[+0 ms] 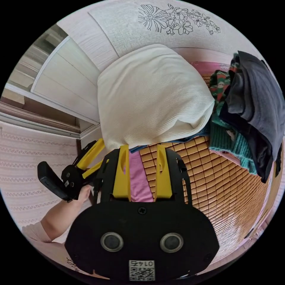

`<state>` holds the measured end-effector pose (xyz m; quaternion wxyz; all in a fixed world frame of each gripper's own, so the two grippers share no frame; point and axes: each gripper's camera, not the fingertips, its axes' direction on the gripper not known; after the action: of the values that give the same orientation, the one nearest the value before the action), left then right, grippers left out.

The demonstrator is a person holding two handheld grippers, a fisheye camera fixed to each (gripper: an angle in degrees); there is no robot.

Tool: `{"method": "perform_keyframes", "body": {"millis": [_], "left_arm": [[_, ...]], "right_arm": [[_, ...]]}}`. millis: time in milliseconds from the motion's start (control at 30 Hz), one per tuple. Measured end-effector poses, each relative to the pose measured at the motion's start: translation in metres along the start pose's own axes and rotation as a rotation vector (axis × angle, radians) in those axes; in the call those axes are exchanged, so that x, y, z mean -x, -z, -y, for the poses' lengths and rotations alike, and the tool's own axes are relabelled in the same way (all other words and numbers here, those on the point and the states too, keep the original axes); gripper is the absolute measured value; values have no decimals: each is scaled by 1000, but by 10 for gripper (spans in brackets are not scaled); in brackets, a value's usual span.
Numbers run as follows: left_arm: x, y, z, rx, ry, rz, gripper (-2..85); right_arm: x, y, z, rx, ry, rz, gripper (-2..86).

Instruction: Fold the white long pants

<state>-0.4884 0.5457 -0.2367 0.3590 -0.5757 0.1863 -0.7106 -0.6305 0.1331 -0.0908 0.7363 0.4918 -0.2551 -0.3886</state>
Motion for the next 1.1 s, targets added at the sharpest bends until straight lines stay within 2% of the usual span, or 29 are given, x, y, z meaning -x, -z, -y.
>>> {"method": "perform_keyframes", "body": {"millis": [100, 167, 267, 367, 467, 533, 567, 633, 700, 833, 900, 933, 1000, 1100], "left_arm": [[-9, 14, 8, -27, -98, 34, 73], [-3, 36, 14, -77, -82, 1, 62], [9, 79, 27, -151, -30, -124, 58], [8, 131, 45, -246, -42, -354, 56], [-37, 192, 61, -367, -190, -477, 53], [-84, 230, 66, -421, -309, -477, 53], [-118, 251, 68, -434, -361, -461, 52], [-173, 269, 66, -416, -463, -431, 51], [-246, 267, 50, -347, -571, -494, 50], [-355, 251, -25, -242, -735, -714, 54], [-423, 218, -96, -77, -803, -948, 64], [-438, 206, -115, -7, -808, -1001, 63], [-480, 155, -187, 287, -843, -1044, 54], [-464, 129, -235, 382, -793, -1060, 42]], "right_arm": [[-8, 9, -6, -21, 9, 133, 19], [-10, 24, -17, -61, 35, 172, 11], [-8, 71, -45, -181, 97, 223, 4], [-8, 139, -91, -312, 177, 232, 0], [-28, 206, -159, -444, 175, 278, -3], [-41, 242, -213, -533, 191, 329, -4], [-46, 264, -256, -605, 267, 465, -4], [-49, 290, -326, -689, 268, 434, -5], [-55, 302, -419, -748, 164, 215, -5], [-94, 280, -542, -784, -61, 190, -4], [-128, 250, -613, -758, -330, 109, -3], [-137, 241, -629, -745, -386, 107, -3], [-166, 206, -684, -680, -597, 98, -2], [-180, 172, -727, -601, -745, 72, -1]]}}
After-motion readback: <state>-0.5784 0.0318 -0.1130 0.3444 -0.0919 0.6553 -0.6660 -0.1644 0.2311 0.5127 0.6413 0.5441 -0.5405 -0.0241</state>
